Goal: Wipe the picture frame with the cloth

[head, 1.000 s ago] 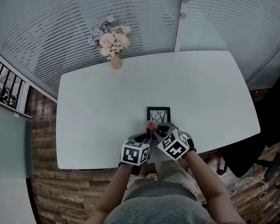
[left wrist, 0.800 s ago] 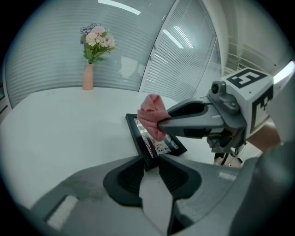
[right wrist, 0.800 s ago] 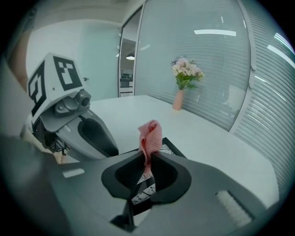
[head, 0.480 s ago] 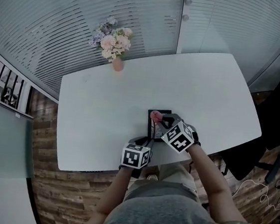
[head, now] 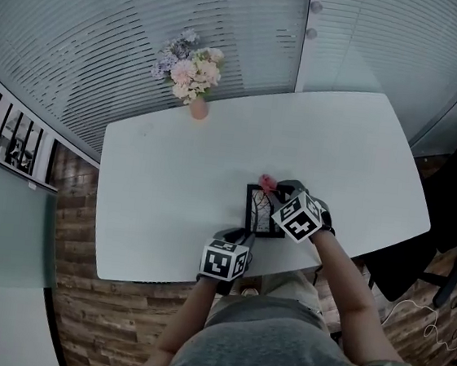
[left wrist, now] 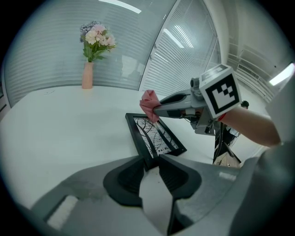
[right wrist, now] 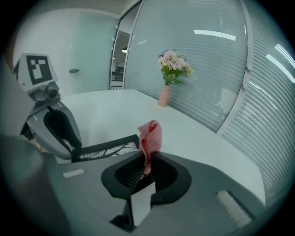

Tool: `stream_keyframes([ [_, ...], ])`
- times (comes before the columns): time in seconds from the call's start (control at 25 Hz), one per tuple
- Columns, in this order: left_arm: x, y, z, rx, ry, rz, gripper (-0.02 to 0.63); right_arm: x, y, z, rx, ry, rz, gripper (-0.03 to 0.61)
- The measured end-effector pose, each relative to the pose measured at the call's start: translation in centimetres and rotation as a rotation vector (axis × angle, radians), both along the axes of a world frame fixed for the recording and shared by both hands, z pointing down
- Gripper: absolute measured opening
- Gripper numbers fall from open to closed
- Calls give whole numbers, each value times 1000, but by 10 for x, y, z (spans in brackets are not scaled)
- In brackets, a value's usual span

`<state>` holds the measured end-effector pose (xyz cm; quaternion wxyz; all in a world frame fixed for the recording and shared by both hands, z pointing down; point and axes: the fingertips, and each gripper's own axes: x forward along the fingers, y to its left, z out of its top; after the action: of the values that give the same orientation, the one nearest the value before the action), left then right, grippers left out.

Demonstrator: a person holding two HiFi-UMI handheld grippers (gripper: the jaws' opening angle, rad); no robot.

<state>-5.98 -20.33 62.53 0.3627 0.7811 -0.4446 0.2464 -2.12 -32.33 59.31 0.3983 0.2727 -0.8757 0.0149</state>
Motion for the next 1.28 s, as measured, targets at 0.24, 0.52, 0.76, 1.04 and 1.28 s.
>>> stream_keyframes([
  [0.24,0,0,0,-4,4,1,107,8,-8,9,2,31,15,43],
  [0.52,0,0,1,-3,4,-1,107,8,-10,15,0,34,17,41],
  [0.76,0,-1,0,-3,3,-4,108,7,-6,17,-12,38,10,40],
  [1.04,0,-1,0,0,3,-9,107,7,9,22,-39,48,-22,40],
  [1.28,0,-1,0,2,-1,-14,108,8,17,24,-54,58,-30,40],
])
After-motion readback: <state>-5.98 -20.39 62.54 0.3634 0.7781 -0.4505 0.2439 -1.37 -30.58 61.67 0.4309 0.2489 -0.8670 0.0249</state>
